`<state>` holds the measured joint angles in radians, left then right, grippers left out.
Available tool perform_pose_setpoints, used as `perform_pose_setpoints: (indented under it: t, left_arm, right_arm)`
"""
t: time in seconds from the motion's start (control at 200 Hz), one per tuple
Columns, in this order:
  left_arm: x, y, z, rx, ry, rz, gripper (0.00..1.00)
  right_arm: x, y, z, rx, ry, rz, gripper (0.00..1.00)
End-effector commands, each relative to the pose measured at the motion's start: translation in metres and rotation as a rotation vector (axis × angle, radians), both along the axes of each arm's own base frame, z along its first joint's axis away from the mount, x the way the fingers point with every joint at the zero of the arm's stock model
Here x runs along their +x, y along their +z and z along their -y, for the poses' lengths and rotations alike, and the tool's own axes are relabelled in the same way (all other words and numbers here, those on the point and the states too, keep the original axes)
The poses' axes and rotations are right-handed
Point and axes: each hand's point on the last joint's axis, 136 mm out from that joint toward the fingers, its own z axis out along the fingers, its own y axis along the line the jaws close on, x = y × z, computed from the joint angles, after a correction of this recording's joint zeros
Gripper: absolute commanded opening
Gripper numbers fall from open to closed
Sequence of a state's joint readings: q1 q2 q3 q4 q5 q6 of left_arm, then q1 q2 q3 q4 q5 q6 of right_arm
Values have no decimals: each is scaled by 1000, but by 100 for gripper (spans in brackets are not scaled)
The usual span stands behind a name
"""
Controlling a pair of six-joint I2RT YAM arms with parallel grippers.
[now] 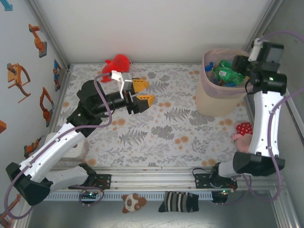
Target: Put the plastic bottles in the bin
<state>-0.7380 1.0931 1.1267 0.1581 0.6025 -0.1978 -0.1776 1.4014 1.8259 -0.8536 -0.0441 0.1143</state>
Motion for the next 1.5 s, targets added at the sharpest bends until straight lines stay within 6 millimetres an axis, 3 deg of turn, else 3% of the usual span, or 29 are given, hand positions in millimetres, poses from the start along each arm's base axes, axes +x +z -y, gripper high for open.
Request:
perform_pose_setpoints:
  t: [0.0,0.195,0.361,0.501,0.781,0.891,0.986,1.277,1.492]
  left_arm:
    - [-5,9,-2,-34,-23,16,71]
    - [-4,8,0,-37,-31,8,71]
    - [-5,7,-1,-43,-29,8,71]
    - [-3,7,-1,-42,-27,5,71]
    - [-1,8,-1,-44,-23,9,71]
    - [-1,8,0,-45,-25,9,71]
    - [-1,10,-1,-47,-26,10,71]
    - [0,10,-2,-47,-23,4,71]
    - [14,2,-4,-19,58,-30,71]
  right_arm:
    - [-13,-26,8,190,-82,-55,68]
    - [-4,-54,13,459,-53,-106,73]
    - [4,-75,15,537,-59,-160,77]
    - [17,-80,6,599,3,-176,77]
    - [40,-66,-8,709,88,-117,57]
    - [51,-71,-14,729,115,-136,46]
    - [59,-79,-18,712,124,-168,42]
    - [63,-108,4,452,3,-288,39]
    - [50,-83,17,264,-75,-252,40]
